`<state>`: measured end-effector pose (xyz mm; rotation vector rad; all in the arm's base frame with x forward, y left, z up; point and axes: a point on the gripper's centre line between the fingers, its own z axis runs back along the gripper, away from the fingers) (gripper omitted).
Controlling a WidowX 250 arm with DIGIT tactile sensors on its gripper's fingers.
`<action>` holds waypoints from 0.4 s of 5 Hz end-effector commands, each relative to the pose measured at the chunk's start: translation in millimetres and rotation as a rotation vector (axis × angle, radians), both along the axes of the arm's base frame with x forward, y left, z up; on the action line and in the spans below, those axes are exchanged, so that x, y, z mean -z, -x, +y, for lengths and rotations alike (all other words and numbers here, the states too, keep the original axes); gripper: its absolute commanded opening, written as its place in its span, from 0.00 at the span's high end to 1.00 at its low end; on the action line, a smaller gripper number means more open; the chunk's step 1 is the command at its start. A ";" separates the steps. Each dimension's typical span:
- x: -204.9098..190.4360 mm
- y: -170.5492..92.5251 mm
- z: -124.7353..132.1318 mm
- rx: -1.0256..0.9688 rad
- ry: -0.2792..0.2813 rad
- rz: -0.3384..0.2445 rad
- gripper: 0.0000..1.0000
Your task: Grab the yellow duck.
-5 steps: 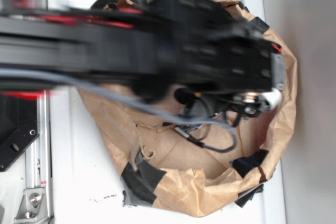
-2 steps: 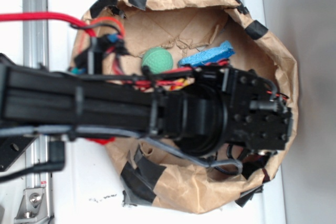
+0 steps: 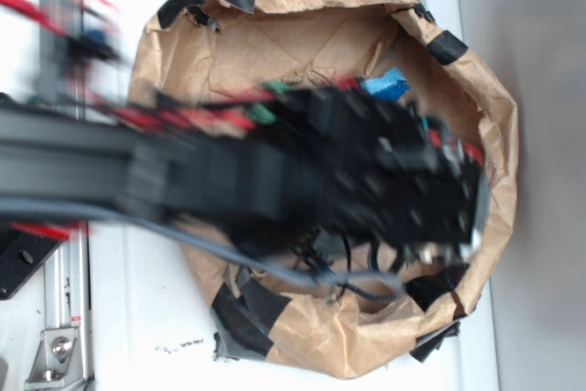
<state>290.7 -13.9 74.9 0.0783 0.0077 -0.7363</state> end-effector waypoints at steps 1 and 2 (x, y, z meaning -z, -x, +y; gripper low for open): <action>-25.6 15.6 18.1 -0.078 0.050 -0.049 0.00; 9.9 23.2 10.8 -0.049 0.035 0.025 0.00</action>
